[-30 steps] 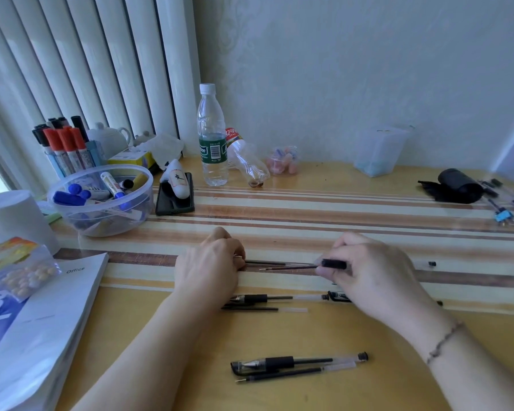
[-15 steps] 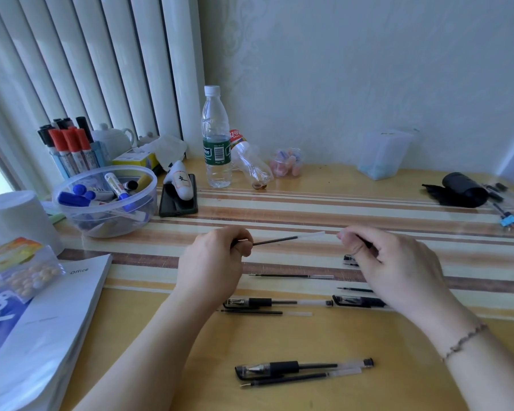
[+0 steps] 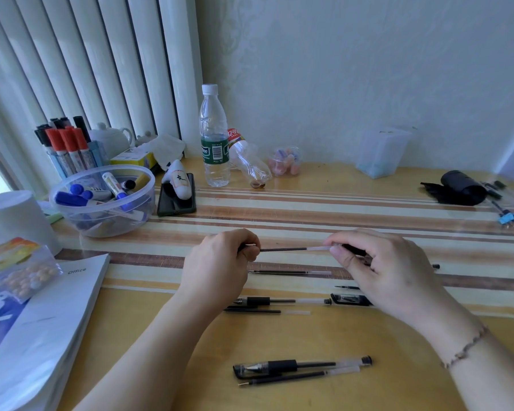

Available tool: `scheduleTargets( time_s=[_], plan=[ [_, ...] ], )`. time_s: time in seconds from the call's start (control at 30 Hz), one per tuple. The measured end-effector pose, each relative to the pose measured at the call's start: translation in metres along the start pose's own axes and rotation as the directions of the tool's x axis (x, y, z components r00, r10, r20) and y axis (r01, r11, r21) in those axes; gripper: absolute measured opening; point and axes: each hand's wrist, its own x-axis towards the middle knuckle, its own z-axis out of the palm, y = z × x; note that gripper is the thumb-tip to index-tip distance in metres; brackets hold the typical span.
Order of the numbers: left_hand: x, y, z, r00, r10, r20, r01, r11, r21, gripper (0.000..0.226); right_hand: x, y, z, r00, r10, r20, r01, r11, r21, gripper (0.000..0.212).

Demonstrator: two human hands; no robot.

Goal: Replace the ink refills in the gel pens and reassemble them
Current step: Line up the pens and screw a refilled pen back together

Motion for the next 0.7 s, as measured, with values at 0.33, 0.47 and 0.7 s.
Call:
scheduleTargets(
  time_s=[0.33,0.47,0.7],
  plan=[
    [0.0,0.002,0.002,0.999,0.015,0.035,-0.013,0.999,-0.042,0.021,0.0,0.003,-0.004,1.0,-0.005,-0.026,0.006,0.999,0.036,0.027],
    [-0.002,0.001,0.0,0.998,0.052,0.023,-0.054,0.997,0.055,0.017,0.0,-0.002,-0.009,0.999,-0.046,-0.011,0.046,0.997,-0.057,0.021],
    [-0.014,0.016,0.005,0.959,0.283,-0.031,-0.283,0.959,-0.016,0.009,-0.004,-0.02,0.002,0.978,-0.1,0.185,0.13,0.979,-0.16,0.027]
  ],
)
